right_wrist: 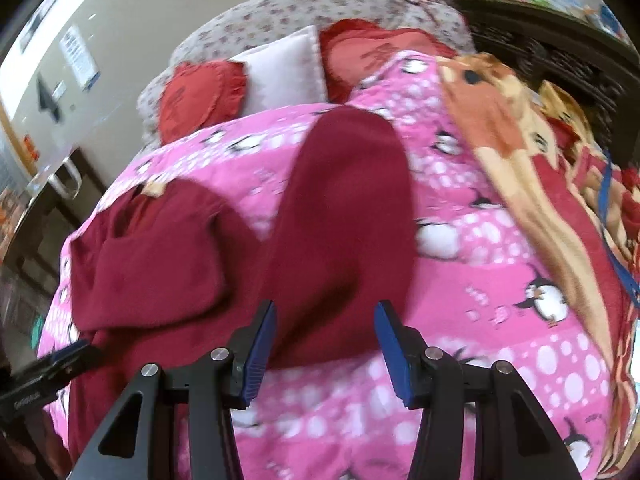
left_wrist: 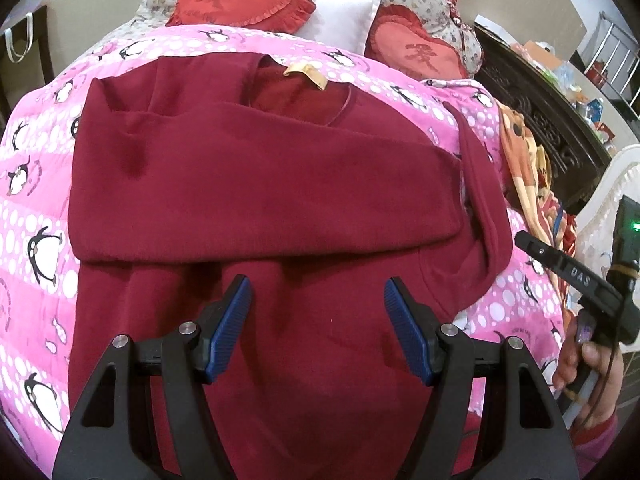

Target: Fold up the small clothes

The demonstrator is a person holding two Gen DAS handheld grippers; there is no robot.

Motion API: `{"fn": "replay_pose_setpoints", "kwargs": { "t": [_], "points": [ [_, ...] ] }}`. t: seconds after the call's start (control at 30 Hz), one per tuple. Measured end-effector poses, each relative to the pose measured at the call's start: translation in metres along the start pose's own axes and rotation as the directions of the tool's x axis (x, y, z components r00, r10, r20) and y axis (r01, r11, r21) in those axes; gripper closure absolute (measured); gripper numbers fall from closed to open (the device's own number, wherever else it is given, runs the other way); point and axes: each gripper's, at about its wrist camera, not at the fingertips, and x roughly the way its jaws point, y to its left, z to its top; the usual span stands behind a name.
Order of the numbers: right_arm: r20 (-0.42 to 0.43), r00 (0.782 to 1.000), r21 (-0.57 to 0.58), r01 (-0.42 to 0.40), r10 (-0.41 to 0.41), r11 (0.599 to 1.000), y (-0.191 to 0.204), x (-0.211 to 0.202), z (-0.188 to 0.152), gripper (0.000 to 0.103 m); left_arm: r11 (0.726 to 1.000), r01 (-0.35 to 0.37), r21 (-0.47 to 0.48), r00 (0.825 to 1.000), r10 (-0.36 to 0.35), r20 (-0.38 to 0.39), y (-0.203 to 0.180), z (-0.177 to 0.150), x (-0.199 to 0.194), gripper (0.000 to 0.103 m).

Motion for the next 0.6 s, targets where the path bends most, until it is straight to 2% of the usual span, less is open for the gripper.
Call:
{"fn": "replay_pose_setpoints", "kwargs": {
  "t": [0.17, 0.37, 0.43, 0.6],
  "points": [
    [0.007, 1.000, 0.069, -0.004, 0.004, 0.998, -0.020, 0.003, 0.018, 0.054, 1.000, 0.012, -0.012, 1.000, -0.012, 0.016, 0.003, 0.008, 0.001, 0.034],
    [0.031, 0.999, 0.006, -0.021, 0.021, 1.000, 0.009, 0.014, 0.047, 0.052, 0.999, 0.023, -0.028, 1.000, -0.022, 0.016, 0.008, 0.010, 0.002, 0.034],
    [0.034, 0.999, -0.006, -0.021, 0.021, 1.000, 0.019, 0.027, 0.061, 0.044, 0.999, 0.020, -0.026, 1.000, -0.020, 0.013, 0.011, 0.009, 0.002, 0.034],
    [0.025, 1.000, 0.008, 0.010, -0.010, 1.000, 0.032, 0.065, 0.093, 0.043, 1.000, -0.001, -0.024, 1.000, 0.001, 0.027, 0.020, 0.010, -0.003, 0.034]
  ]
}}
